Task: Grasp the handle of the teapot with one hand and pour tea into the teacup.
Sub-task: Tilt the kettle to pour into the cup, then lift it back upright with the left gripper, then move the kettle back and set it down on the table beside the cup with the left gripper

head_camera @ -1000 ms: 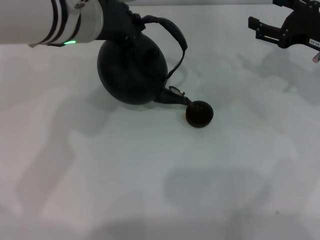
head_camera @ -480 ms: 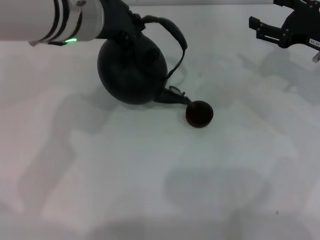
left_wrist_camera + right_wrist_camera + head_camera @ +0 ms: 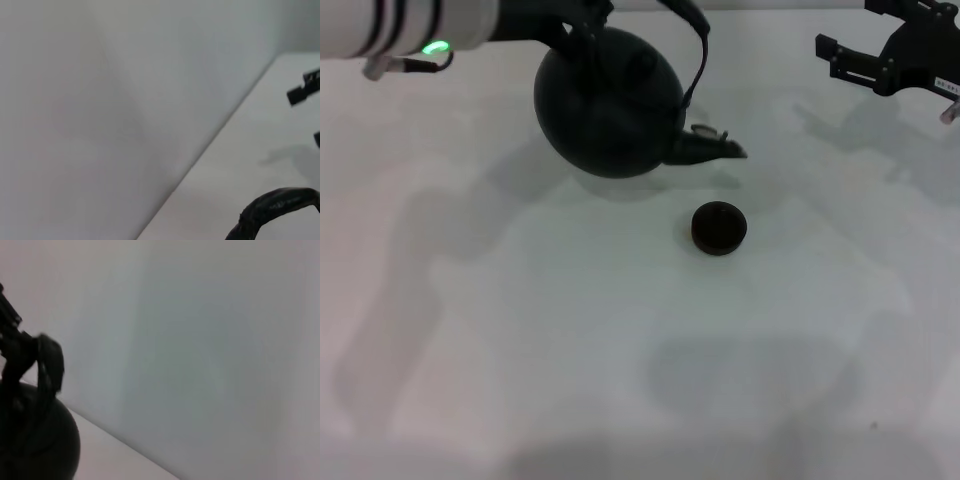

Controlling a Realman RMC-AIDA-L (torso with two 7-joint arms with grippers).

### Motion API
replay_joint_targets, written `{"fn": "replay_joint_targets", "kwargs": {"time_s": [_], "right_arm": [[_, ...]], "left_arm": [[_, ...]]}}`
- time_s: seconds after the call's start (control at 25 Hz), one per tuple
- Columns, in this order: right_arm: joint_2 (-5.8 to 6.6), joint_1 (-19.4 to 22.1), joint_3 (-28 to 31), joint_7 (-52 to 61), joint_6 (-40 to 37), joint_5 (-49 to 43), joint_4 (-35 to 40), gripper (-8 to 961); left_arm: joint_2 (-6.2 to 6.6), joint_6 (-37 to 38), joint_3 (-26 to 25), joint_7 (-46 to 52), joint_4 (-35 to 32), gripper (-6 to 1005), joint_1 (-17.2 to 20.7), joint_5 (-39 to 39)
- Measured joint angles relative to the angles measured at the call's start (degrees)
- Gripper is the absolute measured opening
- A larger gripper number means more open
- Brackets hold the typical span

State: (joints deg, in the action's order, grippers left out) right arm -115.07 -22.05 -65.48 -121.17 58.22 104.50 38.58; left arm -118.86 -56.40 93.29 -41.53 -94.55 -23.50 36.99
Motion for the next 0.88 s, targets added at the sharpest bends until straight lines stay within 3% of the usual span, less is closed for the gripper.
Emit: {"fn": "replay_joint_targets", "kwargs": {"time_s": [0.36, 0.6, 0.88], "right_arm": [[0.11, -0.1, 0.0, 0.0, -0.5, -0.4, -0.1, 864], [0.30, -0.3, 0.0, 0.5, -0.5, -0.6, -0.1, 864], [0.54, 0.2, 0.0, 0.7, -0.5, -0.7, -0.1, 864]], "left_arm": [[0.03, -0.9, -14.3, -21.6, 5.7, 120, 7.9, 25.5], [-0.03, -1.4, -19.1, -34.9, 12.8, 120, 11.5, 35.2], [-0.10, -3.1, -23.5, -57.5, 26.0, 119, 15.0, 54.6]]}}
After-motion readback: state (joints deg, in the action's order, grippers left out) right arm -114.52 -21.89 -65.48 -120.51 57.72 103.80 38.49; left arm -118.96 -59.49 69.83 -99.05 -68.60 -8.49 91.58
